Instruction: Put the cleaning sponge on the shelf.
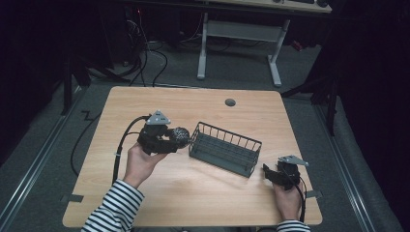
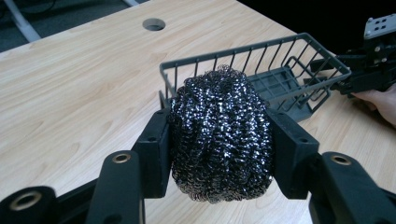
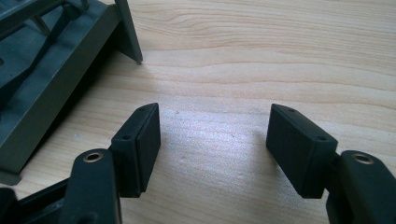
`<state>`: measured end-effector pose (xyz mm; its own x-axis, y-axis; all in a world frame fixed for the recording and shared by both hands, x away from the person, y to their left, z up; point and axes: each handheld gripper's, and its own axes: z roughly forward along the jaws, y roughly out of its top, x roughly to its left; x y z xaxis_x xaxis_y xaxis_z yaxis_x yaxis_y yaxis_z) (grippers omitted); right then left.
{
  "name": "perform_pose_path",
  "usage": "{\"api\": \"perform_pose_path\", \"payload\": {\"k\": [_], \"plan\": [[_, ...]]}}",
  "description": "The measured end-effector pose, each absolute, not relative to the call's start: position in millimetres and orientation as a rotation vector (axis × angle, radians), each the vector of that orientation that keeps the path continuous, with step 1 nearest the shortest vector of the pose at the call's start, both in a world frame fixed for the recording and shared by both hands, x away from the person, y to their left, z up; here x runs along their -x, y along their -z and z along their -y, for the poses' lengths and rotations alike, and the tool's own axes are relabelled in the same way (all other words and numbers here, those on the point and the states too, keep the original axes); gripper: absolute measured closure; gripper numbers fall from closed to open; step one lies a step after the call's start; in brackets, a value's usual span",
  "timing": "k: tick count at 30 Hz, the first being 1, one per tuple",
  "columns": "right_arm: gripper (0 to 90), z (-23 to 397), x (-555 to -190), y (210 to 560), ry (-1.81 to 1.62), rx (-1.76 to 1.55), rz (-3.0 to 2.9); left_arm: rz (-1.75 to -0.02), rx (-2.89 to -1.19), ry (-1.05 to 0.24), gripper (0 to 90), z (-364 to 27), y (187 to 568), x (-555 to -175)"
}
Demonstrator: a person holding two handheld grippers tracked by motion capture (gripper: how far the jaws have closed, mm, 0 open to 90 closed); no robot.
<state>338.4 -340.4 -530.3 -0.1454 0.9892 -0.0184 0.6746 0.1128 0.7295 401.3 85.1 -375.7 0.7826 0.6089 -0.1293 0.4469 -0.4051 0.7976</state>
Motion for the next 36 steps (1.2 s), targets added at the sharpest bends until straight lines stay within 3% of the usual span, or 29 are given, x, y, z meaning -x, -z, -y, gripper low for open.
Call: {"api": "perform_pose_path", "payload": {"k": [14,36], "plan": [[35.5,340.3,-338.4,530.3,-0.797,-1.612,-1.881,-0.739,-2.096,-0.215,47.5,-50.7,370.3,-417.0],[35.3,340.3,-338.4,530.4,-0.798,-1.609,-1.884,-0.783,-2.158,-0.191,46.6,-6.7,404.5,-444.3]]}}
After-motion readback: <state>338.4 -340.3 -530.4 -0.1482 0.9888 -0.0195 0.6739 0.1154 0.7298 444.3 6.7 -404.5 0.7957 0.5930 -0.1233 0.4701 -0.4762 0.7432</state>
